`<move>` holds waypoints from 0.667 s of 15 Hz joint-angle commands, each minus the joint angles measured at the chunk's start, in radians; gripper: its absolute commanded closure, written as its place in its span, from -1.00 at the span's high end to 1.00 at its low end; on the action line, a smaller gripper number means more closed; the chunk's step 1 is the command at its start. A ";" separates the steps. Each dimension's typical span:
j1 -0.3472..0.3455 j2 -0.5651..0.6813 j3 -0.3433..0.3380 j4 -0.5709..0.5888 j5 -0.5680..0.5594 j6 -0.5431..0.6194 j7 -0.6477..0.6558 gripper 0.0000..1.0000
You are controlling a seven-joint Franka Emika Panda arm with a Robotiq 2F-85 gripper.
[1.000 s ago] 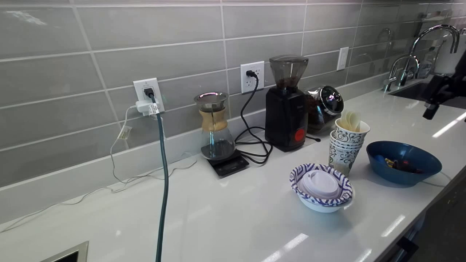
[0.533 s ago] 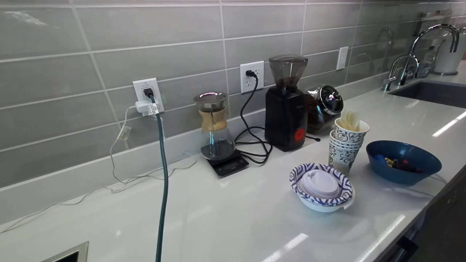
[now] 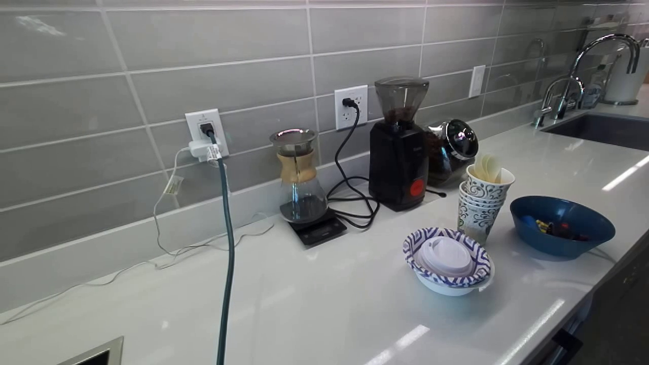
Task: Put the blue block in the blue bowl.
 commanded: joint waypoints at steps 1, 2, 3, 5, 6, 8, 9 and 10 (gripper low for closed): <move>0.016 0.005 -0.013 0.002 -0.009 -0.001 0.008 1.00; 0.016 0.013 -0.012 0.002 -0.008 0.000 0.007 1.00; 0.016 0.016 -0.012 0.002 -0.008 0.000 0.007 1.00; 0.016 0.017 -0.012 0.002 -0.008 0.000 0.007 1.00; 0.016 0.017 -0.012 0.002 -0.008 0.000 0.007 1.00; 0.016 0.017 -0.012 0.002 -0.008 0.000 0.007 1.00; 0.016 0.017 -0.012 0.002 -0.008 0.000 0.007 1.00; 0.016 0.017 -0.012 0.002 -0.008 0.000 0.007 1.00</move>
